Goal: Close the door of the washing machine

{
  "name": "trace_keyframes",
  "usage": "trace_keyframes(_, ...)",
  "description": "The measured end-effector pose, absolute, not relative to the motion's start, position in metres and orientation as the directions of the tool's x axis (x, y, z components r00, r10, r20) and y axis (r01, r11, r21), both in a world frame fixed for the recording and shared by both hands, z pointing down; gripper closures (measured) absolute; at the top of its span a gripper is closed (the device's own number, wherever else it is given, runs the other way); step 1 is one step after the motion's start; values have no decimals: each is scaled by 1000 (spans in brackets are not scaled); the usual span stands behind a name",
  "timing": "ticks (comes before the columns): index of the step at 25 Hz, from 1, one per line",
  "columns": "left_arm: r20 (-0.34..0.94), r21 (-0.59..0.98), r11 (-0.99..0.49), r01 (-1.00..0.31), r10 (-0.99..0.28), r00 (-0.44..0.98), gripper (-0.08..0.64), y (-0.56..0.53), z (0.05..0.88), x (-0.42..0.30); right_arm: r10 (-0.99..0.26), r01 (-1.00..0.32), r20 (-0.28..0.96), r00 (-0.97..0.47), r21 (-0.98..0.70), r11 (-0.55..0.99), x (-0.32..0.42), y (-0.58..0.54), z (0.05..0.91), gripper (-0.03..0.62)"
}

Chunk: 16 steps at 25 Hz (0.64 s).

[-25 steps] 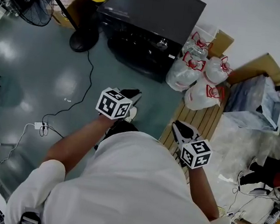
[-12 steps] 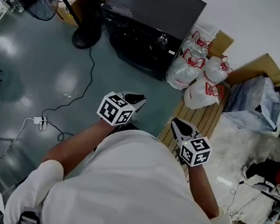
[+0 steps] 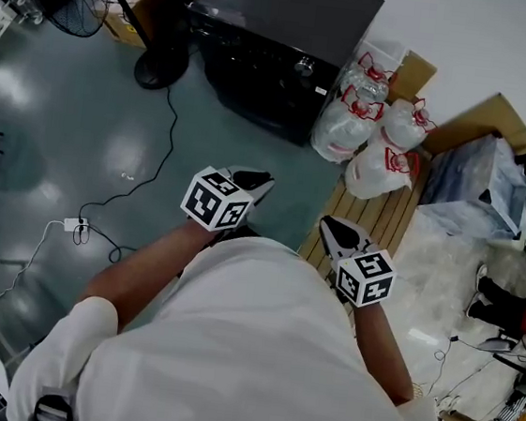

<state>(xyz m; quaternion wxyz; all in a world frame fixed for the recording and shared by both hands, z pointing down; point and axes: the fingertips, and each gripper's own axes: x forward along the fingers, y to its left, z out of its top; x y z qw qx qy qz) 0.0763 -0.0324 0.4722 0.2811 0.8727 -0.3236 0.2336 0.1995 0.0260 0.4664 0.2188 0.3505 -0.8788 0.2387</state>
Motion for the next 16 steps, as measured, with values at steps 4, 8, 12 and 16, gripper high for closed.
trace_keyframes(4, 590, 343, -634, -693, -429, 684, 503, -29, 473, 79, -512, -723, 555, -655, -265, 638, 201, 27, 467, 568)
trace_keyframes(8, 593, 343, -634, -693, -427, 683, 503, -27, 475, 77, -513, -722, 553, -656, -263, 639, 199, 28, 467, 571)
trace_keyframes(12, 597, 342, -633, -695, -425, 681, 503, -25, 477, 73, -509, -719, 553, -659, -264, 643, 195, 29, 468, 572)
trace_keyframes(16, 600, 343, -632, -695, -422, 679, 503, -22, 479, 73, -506, -716, 554, -661, -263, 647, 194, 31, 469, 574)
